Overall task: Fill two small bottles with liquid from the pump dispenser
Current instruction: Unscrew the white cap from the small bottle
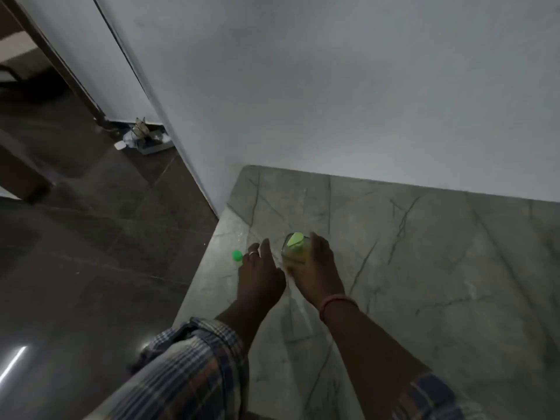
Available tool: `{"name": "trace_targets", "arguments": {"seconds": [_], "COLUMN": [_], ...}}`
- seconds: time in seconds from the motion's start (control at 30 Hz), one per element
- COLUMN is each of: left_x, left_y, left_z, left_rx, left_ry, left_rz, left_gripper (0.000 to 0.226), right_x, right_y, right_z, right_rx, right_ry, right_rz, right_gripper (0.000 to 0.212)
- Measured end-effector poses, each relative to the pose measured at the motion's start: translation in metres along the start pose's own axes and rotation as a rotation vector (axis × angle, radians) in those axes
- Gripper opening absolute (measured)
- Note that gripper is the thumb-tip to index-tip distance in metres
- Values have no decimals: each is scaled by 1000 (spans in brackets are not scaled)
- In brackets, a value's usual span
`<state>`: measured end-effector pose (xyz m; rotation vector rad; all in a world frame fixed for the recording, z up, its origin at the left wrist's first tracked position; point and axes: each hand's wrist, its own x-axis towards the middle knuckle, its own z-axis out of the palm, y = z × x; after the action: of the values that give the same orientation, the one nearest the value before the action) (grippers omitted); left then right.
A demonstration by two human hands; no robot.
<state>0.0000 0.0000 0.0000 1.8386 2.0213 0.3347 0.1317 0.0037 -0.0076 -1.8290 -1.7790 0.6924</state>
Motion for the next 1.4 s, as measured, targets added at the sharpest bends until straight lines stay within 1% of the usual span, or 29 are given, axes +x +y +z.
{"name": "trace_targets", "arguments": {"seconds": [0.03,0.1,0.17,0.23,0.33,0.4,0.53,0.67,0.73,0.77,0.87,0.97,1.07,1.2,1.23,1.3,1.33,1.37,1.4], "left_x": [3,8,10,11,15,21,34,43,48,50,55,52,32,-24,-35,-63,-75,-87,-96], "left_y": [-6,-16,-26,-34,-43,-49,-67,-85,-90,-92,-98,-101,-106,-112,-114,-119,-123,-125,-128], "left_z": [9,28,48,63,77,86,112,127,131,133,137,135,133,124,121,115,114,114,115], "left_rx": [-14,-94,-151,-236,-339,-395,-475,-460,-462,-457,-457,-474,-536,-652,-661,-666,-664,-668,-687], "left_ry": [-30,-13,29,106,197,222,250,276,296,304,318,324,307,276,274,265,251,230,209], "left_rz": [-30,-85,-110,-101,-39,14,102,256,293,317,403,416,381,367,363,361,372,385,388], "left_gripper": [79,80,75,69,55,49,49,42,42,42,34,30,32,32,31,33,36,42,48], "right_x": [2,6,11,15,18,19,27,34,39,42,50,45,22,-38,-50,-82,-95,-107,-116], "right_y": [4,15,26,36,44,47,68,90,97,99,106,113,116,109,107,105,107,109,112], "right_z": [14,37,58,73,84,90,109,120,126,130,140,131,121,106,102,94,93,91,91], "right_rx": [16,68,112,198,355,396,431,435,443,461,450,489,471,424,439,445,444,439,443], "right_ry": [20,65,97,168,294,339,395,439,453,469,526,470,417,381,377,373,374,364,345], "right_rz": [27,72,82,37,23,11,-111,-215,-251,-270,-340,-361,-339,-294,-282,-287,-280,-263,-236], "right_gripper": [98,110,113,110,97,94,93,98,102,100,81,78,84,84,77,53,52,61,76]}}
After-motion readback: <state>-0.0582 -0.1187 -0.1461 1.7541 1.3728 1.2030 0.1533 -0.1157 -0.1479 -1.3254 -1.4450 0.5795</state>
